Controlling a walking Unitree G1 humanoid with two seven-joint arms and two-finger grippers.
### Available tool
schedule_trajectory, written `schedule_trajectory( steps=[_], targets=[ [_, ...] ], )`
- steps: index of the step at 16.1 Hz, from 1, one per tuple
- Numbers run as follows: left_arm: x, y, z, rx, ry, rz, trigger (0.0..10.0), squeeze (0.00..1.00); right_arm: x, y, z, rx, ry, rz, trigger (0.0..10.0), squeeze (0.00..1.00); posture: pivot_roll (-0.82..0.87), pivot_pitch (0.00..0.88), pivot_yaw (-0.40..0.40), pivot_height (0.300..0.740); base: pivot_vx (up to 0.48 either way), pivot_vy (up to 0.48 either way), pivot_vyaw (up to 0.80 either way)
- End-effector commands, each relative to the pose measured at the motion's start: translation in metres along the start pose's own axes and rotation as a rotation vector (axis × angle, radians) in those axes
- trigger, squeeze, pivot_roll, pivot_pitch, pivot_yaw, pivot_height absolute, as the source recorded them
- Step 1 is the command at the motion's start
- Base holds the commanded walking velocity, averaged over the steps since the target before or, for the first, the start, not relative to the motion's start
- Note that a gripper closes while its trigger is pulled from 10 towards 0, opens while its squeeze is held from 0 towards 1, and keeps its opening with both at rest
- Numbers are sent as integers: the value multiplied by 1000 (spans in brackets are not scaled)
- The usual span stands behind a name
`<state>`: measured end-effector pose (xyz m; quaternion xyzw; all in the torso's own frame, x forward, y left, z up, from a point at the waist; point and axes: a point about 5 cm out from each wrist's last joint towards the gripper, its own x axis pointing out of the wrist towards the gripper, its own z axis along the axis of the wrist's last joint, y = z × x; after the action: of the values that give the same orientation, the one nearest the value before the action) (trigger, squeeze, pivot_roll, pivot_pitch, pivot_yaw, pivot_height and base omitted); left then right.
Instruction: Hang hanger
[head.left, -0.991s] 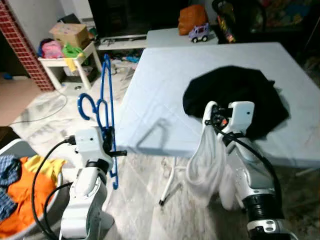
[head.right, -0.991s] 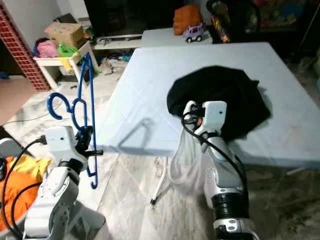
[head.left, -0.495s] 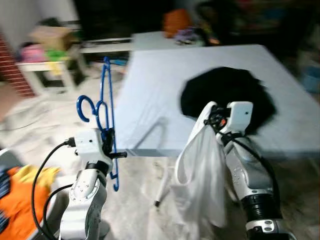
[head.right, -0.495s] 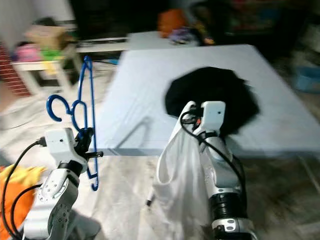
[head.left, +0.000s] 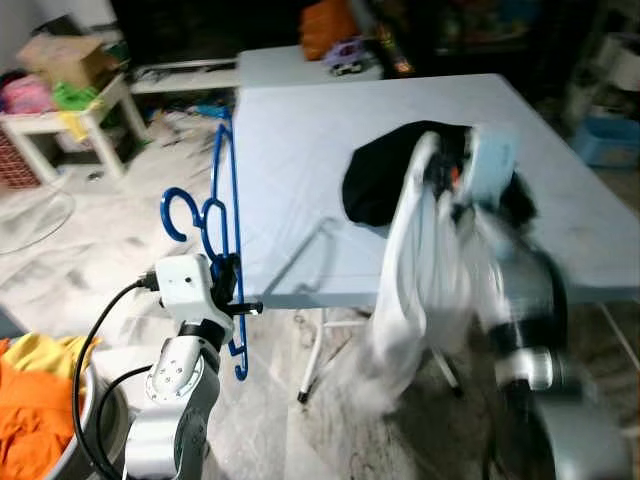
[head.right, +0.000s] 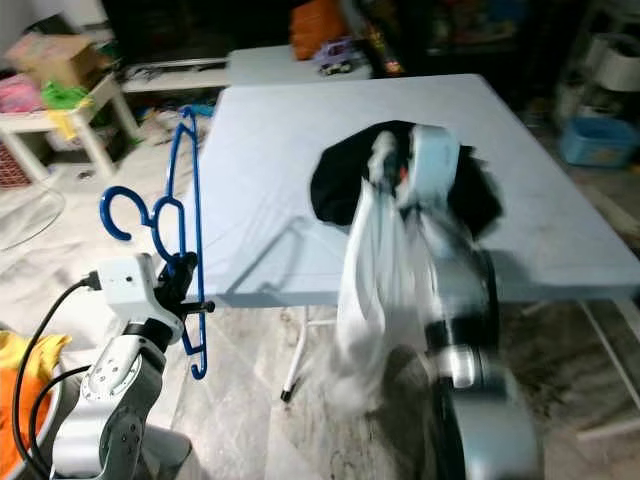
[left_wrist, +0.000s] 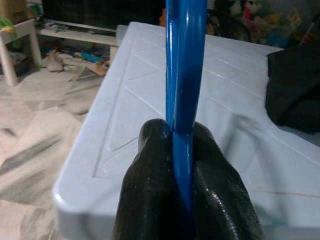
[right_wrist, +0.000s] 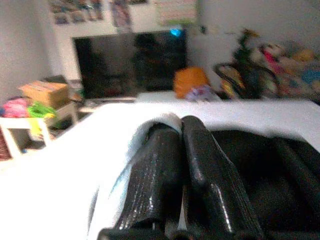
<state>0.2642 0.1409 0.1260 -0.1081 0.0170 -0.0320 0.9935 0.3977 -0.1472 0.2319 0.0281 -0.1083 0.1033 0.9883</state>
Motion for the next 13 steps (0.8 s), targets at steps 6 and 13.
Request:
schedule_trajectory(
  steps=[6,13],
  targets=[
    [-3,-3,-3,-18,-4,23,10000,0,59,37,120,-4,-166,69,10000,0,5,0,-3,740,0,0,0],
    [-6,-4,-4,-13,2,22,10000,0,45,21,260,143,-539,-76,10000,0,54,0,-31,740,0,0,0]
  ],
)
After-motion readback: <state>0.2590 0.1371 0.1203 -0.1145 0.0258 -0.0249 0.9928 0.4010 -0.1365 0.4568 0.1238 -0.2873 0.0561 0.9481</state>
